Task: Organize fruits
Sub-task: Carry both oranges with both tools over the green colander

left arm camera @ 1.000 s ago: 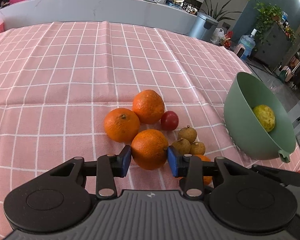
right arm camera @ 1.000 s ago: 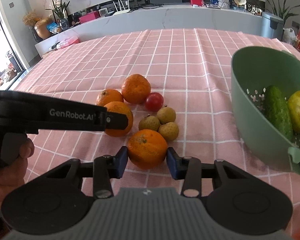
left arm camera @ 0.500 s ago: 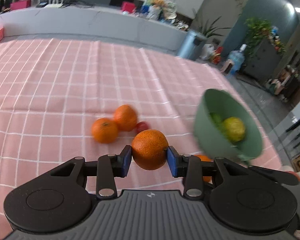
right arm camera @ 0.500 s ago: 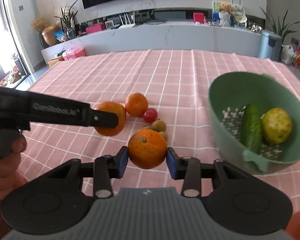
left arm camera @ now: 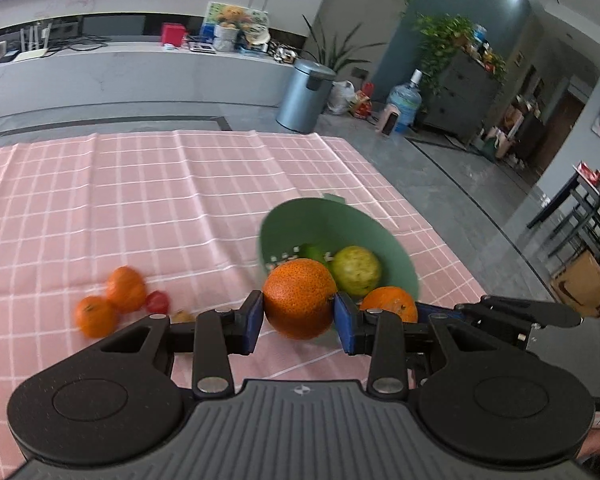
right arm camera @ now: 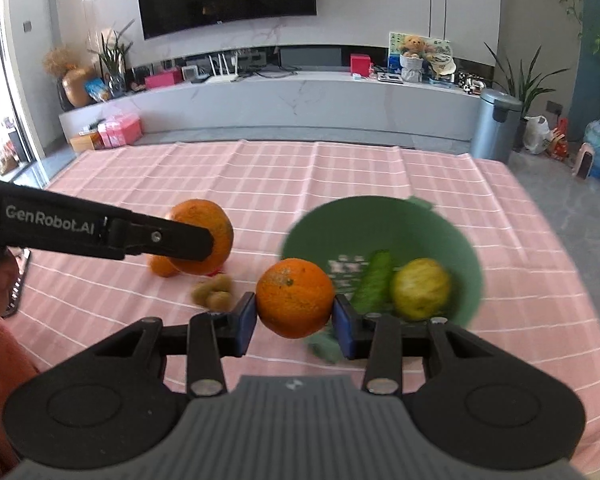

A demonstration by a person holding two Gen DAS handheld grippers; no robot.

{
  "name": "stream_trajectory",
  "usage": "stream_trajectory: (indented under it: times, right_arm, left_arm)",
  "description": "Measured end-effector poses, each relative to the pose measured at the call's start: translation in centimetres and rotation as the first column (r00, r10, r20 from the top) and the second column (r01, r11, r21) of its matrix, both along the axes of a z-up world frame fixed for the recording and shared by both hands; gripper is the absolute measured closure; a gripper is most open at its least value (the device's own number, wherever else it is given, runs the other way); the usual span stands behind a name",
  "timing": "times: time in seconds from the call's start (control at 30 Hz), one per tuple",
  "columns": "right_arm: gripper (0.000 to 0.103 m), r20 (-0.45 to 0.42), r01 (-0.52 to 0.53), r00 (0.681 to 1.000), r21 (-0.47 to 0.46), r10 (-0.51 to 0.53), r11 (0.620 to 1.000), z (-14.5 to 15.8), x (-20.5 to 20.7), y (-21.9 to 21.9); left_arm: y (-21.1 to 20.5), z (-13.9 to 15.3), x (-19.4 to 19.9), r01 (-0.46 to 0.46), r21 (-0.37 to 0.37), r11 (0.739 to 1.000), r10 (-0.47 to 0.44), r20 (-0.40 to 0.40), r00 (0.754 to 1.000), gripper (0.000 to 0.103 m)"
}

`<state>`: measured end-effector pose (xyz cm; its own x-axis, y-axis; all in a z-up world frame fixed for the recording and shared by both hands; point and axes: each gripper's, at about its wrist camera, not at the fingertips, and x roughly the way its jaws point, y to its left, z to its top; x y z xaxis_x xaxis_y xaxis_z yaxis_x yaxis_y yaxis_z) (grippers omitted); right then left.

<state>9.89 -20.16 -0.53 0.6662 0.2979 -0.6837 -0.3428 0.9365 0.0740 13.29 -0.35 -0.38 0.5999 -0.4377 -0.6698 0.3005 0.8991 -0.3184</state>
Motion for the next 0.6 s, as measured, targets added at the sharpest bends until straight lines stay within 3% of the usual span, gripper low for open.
stream_trajectory:
  times: [0.37, 0.6]
  right_arm:
    - [0.066, -0.095, -0.066, 0.994, -0.16, 0.051, 0.985, -0.3, 5.1, -3.7]
    - [0.066, -0.216, -0.098, 0.975, -0.188, 0.056, 0.977, -2.4, 8.4, -4.7]
  left_arm:
    - [-6.3, -0.7, 3.4, 0.113, 0.162, 0.98, -0.107, -0.047, 0.993, 0.061]
    - [-7.9, -3.1, 5.7, 0.189, 0.225, 0.956, -0.162, -0.135, 0.978, 0.06]
